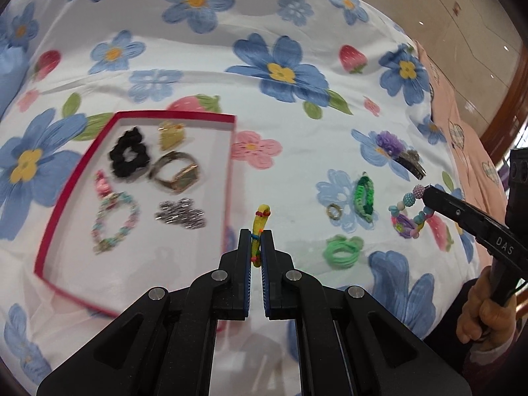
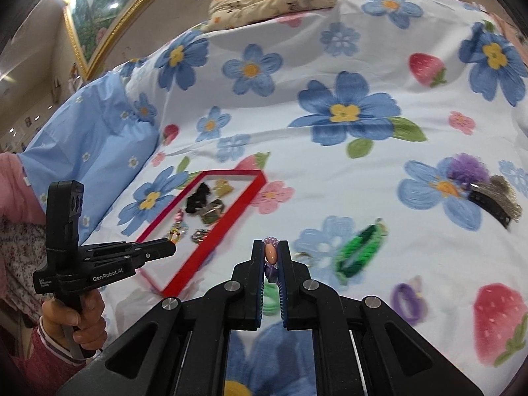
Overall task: Organize jewelry
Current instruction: 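Carry the yellow ring and beaded bracelet over the red tray with both tools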
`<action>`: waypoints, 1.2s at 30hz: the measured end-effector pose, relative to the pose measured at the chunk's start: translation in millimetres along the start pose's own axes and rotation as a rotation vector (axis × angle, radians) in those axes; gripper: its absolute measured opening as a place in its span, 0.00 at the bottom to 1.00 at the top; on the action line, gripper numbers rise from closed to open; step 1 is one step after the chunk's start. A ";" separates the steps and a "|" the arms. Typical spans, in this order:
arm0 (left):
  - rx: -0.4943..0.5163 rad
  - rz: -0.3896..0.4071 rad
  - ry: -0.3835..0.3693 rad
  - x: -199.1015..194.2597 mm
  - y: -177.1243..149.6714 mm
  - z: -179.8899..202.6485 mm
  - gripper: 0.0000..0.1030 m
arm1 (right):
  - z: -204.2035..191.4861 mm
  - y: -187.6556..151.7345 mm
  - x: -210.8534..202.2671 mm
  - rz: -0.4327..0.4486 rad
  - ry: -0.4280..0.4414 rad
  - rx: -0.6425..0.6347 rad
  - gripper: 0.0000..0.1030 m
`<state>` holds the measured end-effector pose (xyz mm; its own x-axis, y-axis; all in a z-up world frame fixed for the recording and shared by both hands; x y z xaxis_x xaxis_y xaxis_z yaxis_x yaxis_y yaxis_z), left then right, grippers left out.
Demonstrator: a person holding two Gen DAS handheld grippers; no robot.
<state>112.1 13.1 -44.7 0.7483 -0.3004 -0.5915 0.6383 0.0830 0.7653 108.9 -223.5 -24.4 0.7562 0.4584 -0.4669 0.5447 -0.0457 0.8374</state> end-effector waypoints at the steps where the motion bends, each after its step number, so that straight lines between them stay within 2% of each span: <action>1: -0.011 0.002 0.005 -3.1 -0.5 -5.7 0.04 | -5.0 -0.6 2.7 -0.002 0.011 -0.003 0.07; 12: -0.071 0.013 0.070 -22.1 -5.8 -51.7 0.04 | -49.1 -5.6 33.0 -0.037 0.116 -0.025 0.07; 27: -0.151 -0.008 0.120 -17.9 -12.4 -106.6 0.04 | -105.3 -8.0 96.5 -0.098 0.244 -0.046 0.07; 36: -0.200 -0.044 0.133 0.4 -15.0 -135.4 0.04 | -121.5 -17.0 145.4 -0.144 0.251 -0.068 0.07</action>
<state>127.4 140.4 -90.8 0.7276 -0.1808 -0.6618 0.6841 0.2628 0.6804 165.6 -48.2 -72.0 0.5549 0.6614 -0.5045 0.6080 0.0915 0.7886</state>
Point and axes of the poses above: each gripper's, at about its wrist camera, not at the fingertips, and x roughly the way its jaws point, z to its right, y to its top, the point moved 1 cm from there along x, roughly the way its jaws point, and after that the axes turned 13 degrees about z, right-handed, at the moved point
